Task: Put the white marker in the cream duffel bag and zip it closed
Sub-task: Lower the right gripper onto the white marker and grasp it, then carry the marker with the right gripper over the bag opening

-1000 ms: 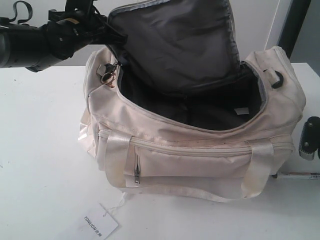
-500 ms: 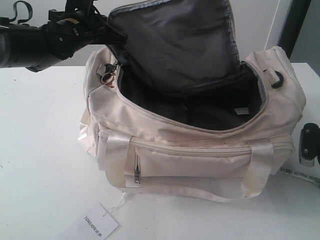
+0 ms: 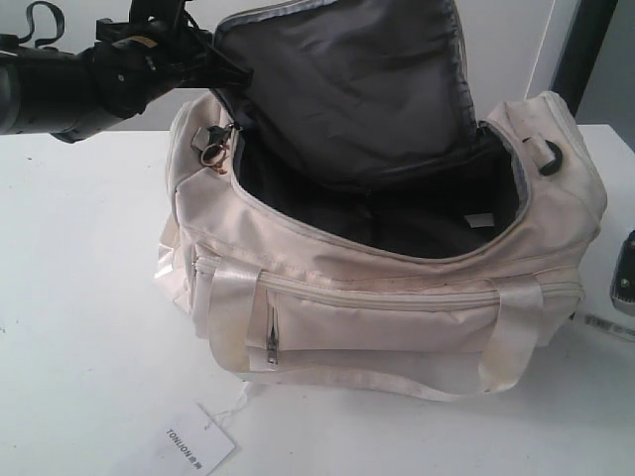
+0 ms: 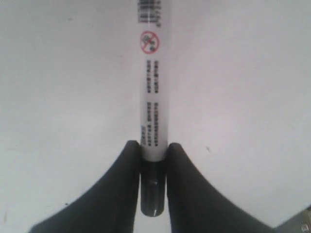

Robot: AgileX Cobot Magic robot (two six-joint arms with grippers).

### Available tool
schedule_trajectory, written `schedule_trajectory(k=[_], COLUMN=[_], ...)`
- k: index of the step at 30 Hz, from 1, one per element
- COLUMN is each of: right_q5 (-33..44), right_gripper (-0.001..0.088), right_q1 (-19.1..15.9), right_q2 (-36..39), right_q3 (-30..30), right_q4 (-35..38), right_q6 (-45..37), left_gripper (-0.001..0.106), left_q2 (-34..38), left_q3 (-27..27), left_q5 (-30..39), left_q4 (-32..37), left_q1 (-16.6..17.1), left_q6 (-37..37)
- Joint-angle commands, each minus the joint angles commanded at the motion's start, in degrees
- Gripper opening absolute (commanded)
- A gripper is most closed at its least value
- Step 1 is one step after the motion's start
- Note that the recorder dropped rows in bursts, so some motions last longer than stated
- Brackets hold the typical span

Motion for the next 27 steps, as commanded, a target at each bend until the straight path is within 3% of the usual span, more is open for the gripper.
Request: schedule_trajectory(k=[20, 24, 27], right_q5=[-11.4, -11.3, -7.8], right_gripper=[0.0, 0.0, 0.0], right_q1=[0.0, 3.4, 7.7], right_q2=[-15.4, -19.0, -20.0], right_q3=[0.0, -0.8, -4.6], right_q4=[2.2, 6.7, 8.3], right_q6=[22.2, 22.1, 22.1], left_gripper=[0.0, 0.0, 0.0], left_q2=[0.0, 0.0, 0.0], left_q3=[0.0, 0.0, 0.0], left_q5=[0.0, 0.0, 0.0], left_q4=[0.0, 0.0, 0.0], left_q1=[0.0, 0.0, 0.0], left_q6=[0.0, 0.0, 0.0])
